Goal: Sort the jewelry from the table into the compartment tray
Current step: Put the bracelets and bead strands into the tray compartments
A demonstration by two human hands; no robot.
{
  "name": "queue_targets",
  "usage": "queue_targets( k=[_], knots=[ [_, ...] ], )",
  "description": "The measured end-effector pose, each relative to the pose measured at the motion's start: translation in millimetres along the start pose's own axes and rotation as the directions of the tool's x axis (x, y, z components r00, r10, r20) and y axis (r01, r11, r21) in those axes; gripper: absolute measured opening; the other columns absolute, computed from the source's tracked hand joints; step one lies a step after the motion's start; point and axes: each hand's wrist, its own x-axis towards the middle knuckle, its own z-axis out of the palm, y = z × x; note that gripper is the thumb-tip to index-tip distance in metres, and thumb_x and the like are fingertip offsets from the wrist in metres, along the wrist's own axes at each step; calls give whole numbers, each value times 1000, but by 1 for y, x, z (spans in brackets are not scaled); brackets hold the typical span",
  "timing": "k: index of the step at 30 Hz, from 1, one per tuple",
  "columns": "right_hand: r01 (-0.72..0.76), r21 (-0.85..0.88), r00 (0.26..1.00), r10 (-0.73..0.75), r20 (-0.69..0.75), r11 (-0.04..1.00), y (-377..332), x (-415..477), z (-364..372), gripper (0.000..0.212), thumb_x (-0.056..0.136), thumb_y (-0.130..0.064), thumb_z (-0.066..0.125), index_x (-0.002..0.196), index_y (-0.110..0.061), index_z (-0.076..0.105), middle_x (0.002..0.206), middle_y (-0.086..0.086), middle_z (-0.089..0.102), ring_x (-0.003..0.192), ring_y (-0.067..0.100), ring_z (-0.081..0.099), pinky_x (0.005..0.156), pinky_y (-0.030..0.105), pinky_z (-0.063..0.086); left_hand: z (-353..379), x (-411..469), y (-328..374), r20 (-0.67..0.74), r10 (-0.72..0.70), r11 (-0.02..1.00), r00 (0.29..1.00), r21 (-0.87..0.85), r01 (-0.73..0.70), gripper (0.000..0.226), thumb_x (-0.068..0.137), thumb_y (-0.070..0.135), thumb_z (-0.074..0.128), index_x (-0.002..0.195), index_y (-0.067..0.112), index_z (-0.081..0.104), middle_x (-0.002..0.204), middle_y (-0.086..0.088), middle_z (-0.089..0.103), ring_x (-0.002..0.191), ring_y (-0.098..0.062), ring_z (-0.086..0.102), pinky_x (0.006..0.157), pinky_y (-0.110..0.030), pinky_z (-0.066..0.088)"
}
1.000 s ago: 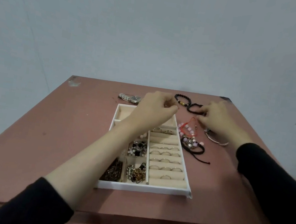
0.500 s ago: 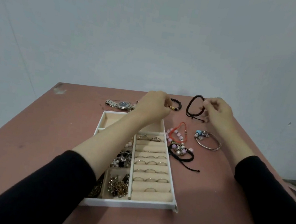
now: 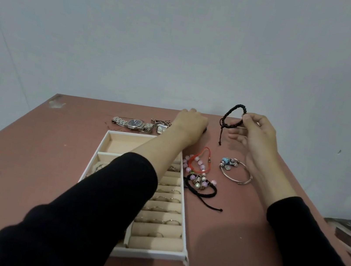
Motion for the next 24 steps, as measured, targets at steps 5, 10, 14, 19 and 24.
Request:
queue_targets(
  k=[5,10,14,19,24],
  knots=[
    [33,-17,999,-33,-15,999,-3,-2,1,11,96,-11,46,87,-16,50,77,5,65,51,9,59,55,22,52,-3,4,-11,-83,-233,799,969,-584,142,23,93,10,41,112,1,52,112,-21,59,102,-34,56,83,-37,46],
    [64,-47,998,-63,20,997,-10,-12,8,9,96,-14,47,89,-18,51,79,1,67,60,12,61,61,26,53,-43,-9,-25,-46,-381,280,924,-958,68,7,93,13,42,88,17,46,94,-6,63,85,-21,62,67,-29,45],
    [65,2,994,-65,87,998,-18,-30,27,10,97,-12,45,90,-16,50,80,5,66,57,12,61,61,24,53,-75,-48,-50,-90,-356,187,930,-982,-23,15,95,15,42,82,23,43,98,-5,63,79,-16,64,69,-30,50],
    [19,-17,972,-14,236,1000,-25,-58,63,7,96,-11,48,92,-13,52,77,7,66,56,14,57,56,24,51,-88,-111,-85,-90,-385,106,919,-993,-53,3,97,15,43,94,15,44,97,-3,66,81,-17,64,70,-30,55],
    [133,-288,905,2,425,948,-20,-75,105,6,95,-11,49,92,-14,54,81,7,63,60,15,58,60,25,52,-85,-154,-117,-36,-476,67,879,-998,-5,8,97,15,44,103,10,44,100,-4,68,83,-21,65,72,-32,57]
  ],
)
